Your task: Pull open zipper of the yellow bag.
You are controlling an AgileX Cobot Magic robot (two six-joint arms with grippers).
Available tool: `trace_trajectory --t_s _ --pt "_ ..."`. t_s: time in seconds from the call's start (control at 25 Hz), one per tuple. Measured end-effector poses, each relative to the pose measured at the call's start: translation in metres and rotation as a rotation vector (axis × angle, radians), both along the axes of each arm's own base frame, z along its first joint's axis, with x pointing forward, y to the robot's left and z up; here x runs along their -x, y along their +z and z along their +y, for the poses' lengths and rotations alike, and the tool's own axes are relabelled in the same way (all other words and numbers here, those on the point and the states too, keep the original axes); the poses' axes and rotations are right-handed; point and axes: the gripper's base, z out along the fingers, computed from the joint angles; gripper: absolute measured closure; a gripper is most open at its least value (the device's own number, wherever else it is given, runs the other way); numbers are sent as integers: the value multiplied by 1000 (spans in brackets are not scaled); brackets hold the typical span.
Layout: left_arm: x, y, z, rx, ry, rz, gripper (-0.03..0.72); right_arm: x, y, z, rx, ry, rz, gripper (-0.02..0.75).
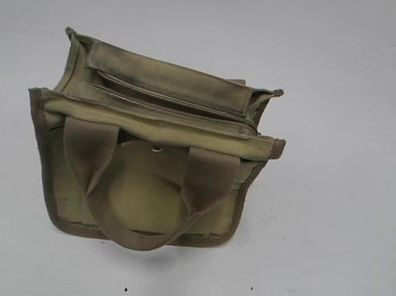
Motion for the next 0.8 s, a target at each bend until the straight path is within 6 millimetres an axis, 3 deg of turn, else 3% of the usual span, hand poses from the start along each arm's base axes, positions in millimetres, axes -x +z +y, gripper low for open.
trace_trajectory --t_s 0.8 --pt "0 0 0 0 0 0 324 0 0 0 14 3 -1 395"
